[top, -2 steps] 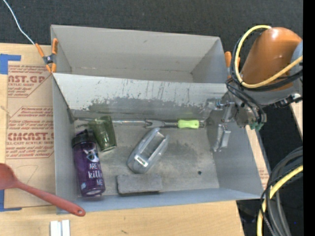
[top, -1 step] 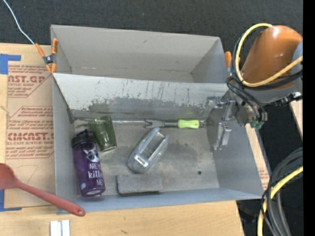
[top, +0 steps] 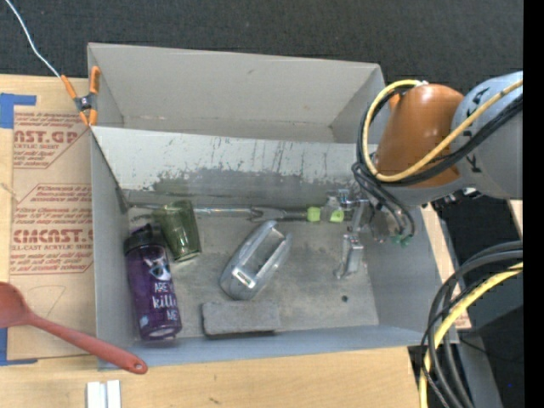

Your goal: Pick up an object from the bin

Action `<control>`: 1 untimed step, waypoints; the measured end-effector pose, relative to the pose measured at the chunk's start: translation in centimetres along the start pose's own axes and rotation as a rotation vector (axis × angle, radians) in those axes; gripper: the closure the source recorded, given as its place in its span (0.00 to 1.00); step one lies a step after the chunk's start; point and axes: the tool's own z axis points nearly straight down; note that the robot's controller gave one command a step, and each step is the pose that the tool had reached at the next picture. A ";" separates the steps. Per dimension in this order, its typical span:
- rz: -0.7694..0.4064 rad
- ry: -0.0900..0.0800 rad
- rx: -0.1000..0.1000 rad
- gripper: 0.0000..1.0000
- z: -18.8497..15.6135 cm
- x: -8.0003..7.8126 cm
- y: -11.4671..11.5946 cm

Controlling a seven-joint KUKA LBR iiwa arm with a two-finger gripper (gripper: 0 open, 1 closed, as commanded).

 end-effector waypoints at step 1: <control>0.085 0.004 -0.002 0.00 1.9 4.4 0.4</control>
Offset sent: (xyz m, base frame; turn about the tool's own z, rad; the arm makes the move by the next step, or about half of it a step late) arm -0.0520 0.0226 -0.0723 0.0729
